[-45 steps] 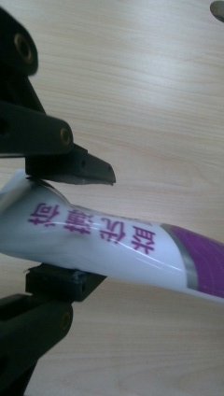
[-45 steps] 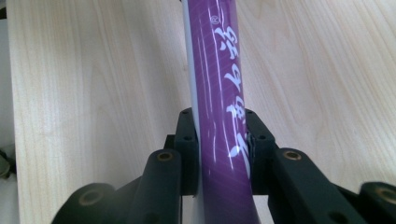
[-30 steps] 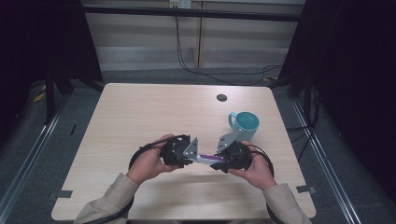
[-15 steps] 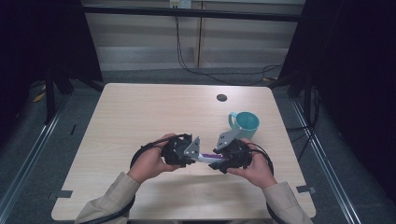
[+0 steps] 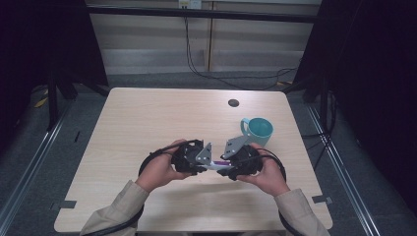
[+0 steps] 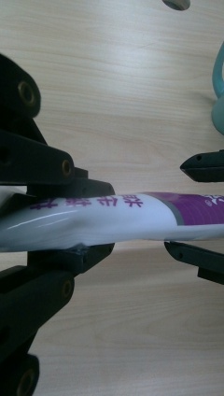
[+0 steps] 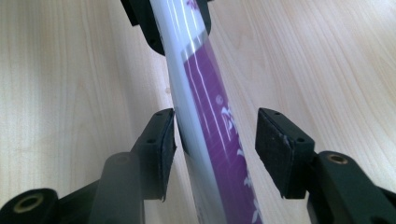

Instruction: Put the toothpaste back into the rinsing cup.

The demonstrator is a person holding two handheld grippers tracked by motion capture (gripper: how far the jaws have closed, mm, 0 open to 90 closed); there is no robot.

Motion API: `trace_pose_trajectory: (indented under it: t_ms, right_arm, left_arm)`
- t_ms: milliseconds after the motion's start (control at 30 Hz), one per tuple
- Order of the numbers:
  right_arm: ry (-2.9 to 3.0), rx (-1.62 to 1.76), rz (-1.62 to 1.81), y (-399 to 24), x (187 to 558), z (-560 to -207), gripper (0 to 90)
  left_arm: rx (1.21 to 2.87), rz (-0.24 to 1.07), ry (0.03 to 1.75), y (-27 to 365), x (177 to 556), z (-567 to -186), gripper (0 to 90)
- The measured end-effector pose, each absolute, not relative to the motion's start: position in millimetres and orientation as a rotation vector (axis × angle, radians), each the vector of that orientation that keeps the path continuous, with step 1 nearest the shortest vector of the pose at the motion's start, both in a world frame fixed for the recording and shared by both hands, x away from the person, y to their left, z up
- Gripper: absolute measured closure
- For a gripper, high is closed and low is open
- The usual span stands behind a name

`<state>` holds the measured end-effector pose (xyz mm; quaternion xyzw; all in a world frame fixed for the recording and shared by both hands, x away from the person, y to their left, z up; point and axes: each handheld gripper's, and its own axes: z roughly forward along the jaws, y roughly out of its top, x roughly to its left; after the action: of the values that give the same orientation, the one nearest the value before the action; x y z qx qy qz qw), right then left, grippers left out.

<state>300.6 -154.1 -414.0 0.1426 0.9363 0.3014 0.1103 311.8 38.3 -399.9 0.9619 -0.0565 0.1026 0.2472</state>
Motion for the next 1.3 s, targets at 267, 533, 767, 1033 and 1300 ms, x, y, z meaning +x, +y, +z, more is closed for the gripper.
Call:
trace_pose_trajectory:
  t_ms: [267, 533, 767, 1033, 1300]
  right_arm:
    - [2.794, 0.403, 0.866, -150, 302, -418, 57.2]
    - [2.865, 0.38, 0.851, -147, 302, -421, 70.6]
    - [2.849, 0.403, 0.884, -148, 302, -421, 70.0]
    - [2.835, 0.402, 0.893, -147, 301, -422, 70.0]
    - [2.823, 0.404, 0.892, -146, 301, -422, 70.8]
  left_arm:
    - [2.6, 0.252, -0.145, 36, 313, -398, 74.0]
    - [2.58, 0.217, -0.155, 36, 313, -395, 71.3]
    - [2.552, 0.209, -0.14, 38, 313, -390, 70.6]
    - [2.514, 0.202, -0.112, 39, 312, -386, 69.6]
    - [2.464, 0.17, -0.098, 41, 315, -381, 68.2]
